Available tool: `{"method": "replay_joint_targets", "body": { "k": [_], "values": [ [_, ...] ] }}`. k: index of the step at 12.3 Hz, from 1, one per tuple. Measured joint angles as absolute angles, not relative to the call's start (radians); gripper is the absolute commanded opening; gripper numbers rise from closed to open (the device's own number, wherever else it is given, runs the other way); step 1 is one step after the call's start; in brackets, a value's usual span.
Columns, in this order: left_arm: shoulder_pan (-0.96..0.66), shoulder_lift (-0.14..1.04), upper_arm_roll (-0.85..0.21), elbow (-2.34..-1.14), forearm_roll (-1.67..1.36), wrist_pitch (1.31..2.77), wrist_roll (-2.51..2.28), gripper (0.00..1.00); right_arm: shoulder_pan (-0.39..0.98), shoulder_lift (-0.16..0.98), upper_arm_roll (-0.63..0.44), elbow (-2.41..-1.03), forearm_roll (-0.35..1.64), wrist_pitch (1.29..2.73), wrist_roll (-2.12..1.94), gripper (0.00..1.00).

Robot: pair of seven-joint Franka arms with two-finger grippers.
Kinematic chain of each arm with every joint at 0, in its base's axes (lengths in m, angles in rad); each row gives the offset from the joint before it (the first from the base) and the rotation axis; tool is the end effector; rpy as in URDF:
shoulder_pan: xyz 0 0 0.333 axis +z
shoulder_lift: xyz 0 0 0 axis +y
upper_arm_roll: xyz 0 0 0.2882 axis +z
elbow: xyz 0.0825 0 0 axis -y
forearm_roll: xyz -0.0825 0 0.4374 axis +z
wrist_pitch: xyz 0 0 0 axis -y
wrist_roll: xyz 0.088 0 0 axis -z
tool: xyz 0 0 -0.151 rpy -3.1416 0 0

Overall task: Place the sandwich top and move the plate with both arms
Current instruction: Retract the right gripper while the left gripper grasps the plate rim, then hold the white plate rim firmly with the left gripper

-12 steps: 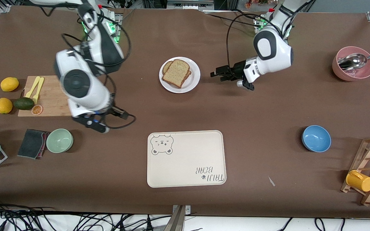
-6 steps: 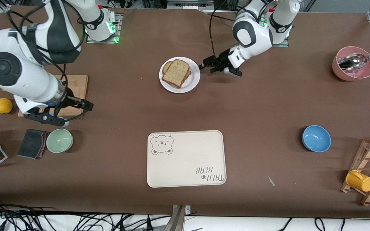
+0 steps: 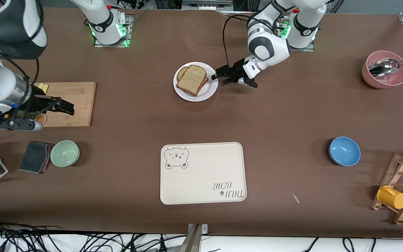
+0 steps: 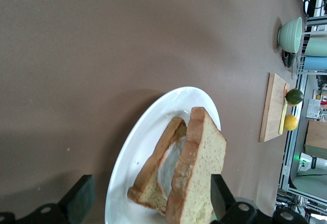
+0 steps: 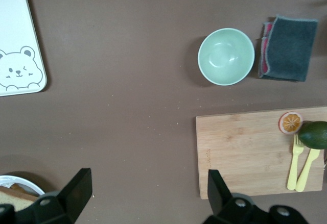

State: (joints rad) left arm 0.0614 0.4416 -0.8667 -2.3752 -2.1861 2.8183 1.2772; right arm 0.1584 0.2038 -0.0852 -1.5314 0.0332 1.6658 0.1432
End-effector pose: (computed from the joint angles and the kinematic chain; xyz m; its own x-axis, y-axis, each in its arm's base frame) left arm 0.3196 -0.3810 0.0747 0.9829 0.1725 -0.0639 0.1588 -0.6198 0.7686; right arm 0.6590 0.0563 0.4521 0.9949 -0.0727 -0.0701 -0.0732 -0.9973 -0.0056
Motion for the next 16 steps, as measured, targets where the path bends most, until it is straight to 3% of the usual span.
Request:
{"method": "replay_joint_targets", "body": {
  "k": [4,7,9,16],
  "values": [
    [0.066,0.537,-0.826,-2.337,-2.186,2.82,1.403,1.0,0.084,0.123,-0.051,-1.57,0.034,1.663,0.137,1.0],
    [0.067,0.56,-0.825,-2.328,-2.186,2.821,1.422,1.0,-0.055,0.076,0.077,-1.588,0.035,1.661,0.132,1.0],
    [0.058,0.561,-0.827,-2.327,-2.19,2.821,1.423,1.0,-0.079,0.061,0.112,-1.591,0.029,1.645,0.132,1.0],
    [-0.006,0.575,-0.821,-2.317,-2.271,2.822,1.47,0.73,-0.111,0.039,0.086,-1.591,-0.024,1.599,0.132,1.0]
  ]
}}
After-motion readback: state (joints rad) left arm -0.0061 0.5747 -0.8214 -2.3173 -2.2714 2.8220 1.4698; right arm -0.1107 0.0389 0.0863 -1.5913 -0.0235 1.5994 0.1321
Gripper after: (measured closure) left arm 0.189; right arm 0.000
